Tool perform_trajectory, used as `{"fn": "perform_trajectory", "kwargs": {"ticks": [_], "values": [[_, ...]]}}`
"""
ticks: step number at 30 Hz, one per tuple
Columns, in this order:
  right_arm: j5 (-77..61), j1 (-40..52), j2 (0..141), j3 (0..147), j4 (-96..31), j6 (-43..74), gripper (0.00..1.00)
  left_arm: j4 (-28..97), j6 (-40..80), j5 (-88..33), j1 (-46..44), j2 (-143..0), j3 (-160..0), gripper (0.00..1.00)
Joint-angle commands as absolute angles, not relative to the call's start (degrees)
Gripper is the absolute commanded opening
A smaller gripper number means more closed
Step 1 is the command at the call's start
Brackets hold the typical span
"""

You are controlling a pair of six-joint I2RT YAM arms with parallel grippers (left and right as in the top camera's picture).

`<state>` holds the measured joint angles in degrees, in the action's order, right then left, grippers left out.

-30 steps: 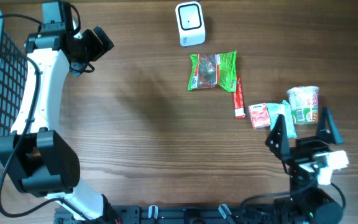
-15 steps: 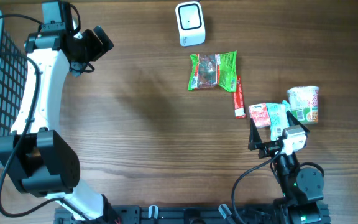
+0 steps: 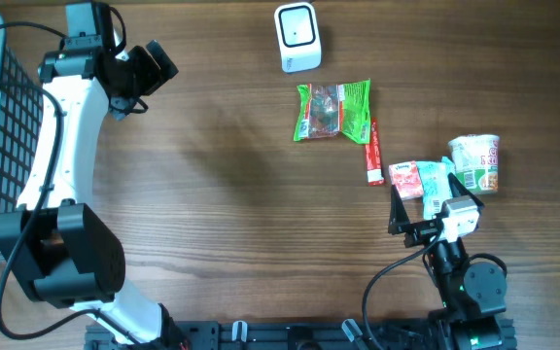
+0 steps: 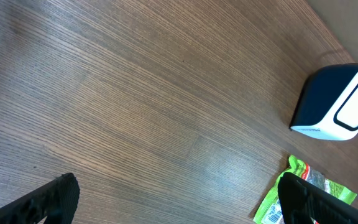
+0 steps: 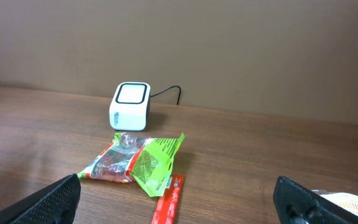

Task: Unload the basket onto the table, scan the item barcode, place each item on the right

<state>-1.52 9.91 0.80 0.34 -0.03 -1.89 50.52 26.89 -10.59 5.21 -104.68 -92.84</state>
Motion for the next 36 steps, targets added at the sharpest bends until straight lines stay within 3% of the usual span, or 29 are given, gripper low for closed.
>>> {"fn": "perform_trajectory", "kwargs": {"ticks": [1,21,36], "values": [[-2.48,9.63,0.80,0.30,0.12,-2.98,1.00,50.48,27.03,-10.87,5.43,-104.68,-92.99,1.00],[-2.48,9.63,0.80,0.30,0.12,-3.01,1.00,50.57,27.05,-10.87,3.90,-101.93,-92.99,1.00],[-2.48,9.63,0.80,0.30,0.12,-3.01,1.00,50.57,27.03,-10.87,1.61,-62.89,-92.99,1.00]]}}
